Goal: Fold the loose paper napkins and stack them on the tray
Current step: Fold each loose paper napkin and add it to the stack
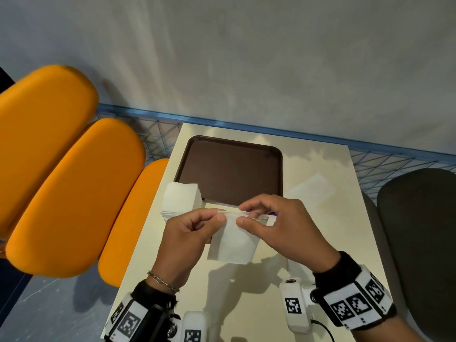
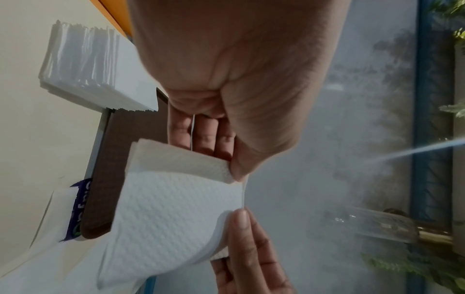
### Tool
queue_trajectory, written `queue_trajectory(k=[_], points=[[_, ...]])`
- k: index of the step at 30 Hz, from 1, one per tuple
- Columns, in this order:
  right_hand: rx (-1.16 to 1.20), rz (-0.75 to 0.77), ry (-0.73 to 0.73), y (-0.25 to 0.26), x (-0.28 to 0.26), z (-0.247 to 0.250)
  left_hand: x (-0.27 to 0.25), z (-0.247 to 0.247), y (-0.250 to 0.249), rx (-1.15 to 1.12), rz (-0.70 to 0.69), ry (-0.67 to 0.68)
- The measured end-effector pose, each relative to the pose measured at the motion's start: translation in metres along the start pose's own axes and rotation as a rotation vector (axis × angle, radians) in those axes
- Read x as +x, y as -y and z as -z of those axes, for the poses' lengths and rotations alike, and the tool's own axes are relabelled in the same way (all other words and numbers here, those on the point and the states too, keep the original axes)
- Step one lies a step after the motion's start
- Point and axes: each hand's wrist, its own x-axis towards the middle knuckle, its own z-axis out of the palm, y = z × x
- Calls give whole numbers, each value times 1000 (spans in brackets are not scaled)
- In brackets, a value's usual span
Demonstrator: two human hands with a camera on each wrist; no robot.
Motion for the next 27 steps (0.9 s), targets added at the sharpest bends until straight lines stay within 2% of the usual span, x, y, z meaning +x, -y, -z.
queue_trajectory(k=[3,7,10,15,19,23,27], points=[[-82,3,50,-2,0,8,5,7,4,-32,23,-34],[-51,-8,57,0,2,8,8,11,9,51,-9,-19],[64,-41,-19,2,5,2,10,11,12,99,-31,-15],[394,-255,137,-7,15,-16,10,17,16,93,-20,-16],[534,-329,56,-13,22,-27,14,26,23,69,-1,-98],[597,-379,54,-13,31,-39,16,35,28,81,25,-136],[571,-369,40,-8,38,-51,18,44,32,35,70,-184]])
